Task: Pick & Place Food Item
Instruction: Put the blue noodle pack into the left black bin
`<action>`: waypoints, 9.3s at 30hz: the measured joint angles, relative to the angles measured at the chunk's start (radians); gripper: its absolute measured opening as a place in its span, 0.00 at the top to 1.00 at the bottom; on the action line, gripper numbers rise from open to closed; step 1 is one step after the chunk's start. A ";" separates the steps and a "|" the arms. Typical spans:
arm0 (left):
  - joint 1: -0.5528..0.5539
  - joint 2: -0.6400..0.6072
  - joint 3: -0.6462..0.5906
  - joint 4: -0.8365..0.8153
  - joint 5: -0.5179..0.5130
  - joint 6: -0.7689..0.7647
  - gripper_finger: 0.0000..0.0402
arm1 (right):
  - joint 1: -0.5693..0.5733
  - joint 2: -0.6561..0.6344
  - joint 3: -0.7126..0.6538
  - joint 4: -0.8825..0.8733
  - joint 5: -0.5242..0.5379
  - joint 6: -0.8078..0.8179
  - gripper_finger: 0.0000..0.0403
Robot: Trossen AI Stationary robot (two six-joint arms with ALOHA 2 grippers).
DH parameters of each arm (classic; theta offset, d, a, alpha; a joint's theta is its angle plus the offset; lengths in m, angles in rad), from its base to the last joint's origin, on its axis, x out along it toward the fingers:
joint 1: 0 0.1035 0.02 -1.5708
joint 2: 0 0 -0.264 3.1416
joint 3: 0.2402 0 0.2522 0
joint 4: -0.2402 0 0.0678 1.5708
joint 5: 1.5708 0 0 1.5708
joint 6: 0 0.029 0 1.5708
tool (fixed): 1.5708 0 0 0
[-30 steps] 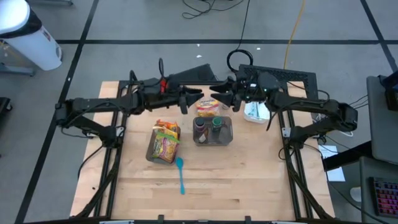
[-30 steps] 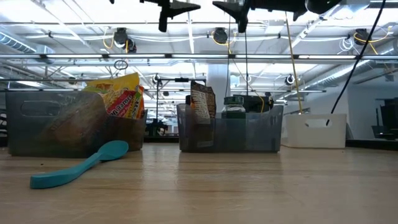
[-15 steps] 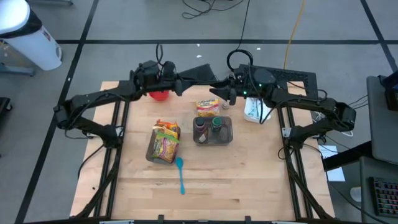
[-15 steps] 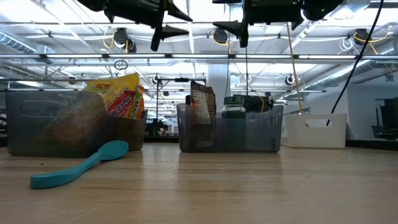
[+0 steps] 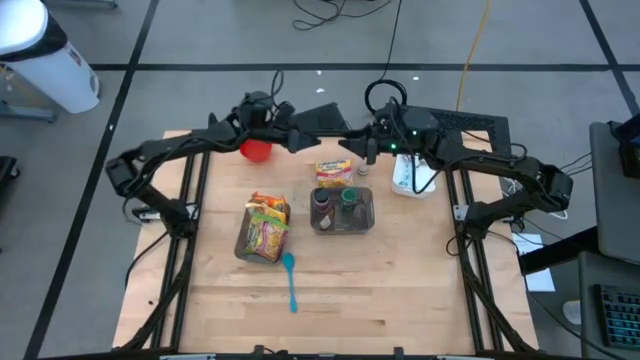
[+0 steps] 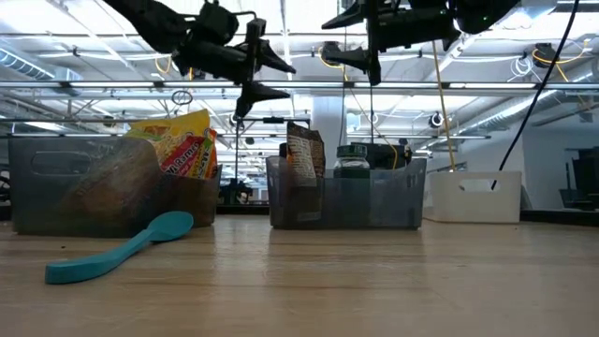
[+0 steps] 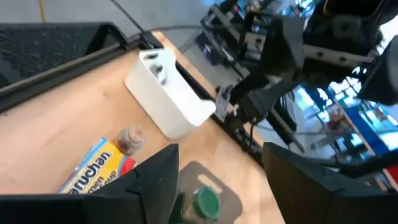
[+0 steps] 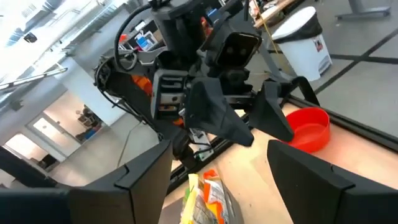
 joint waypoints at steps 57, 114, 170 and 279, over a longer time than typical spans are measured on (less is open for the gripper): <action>0.004 0.386 0.000 -0.178 -0.212 -0.085 0.39 | 0.003 0.000 0.000 -0.131 0.004 -0.026 0.36; -0.045 0.428 0.003 -0.064 -0.272 -0.186 0.73 | 0.050 0.000 -0.001 -0.161 0.082 -0.007 0.36; -0.014 0.096 0.002 -0.202 -0.100 0.248 1.00 | -0.015 0.000 -0.001 -0.189 -0.006 -0.148 0.36; -0.219 0.090 0.603 -0.822 -0.218 0.649 0.64 | 0.050 0.129 0.163 -0.184 -0.185 -0.315 1.00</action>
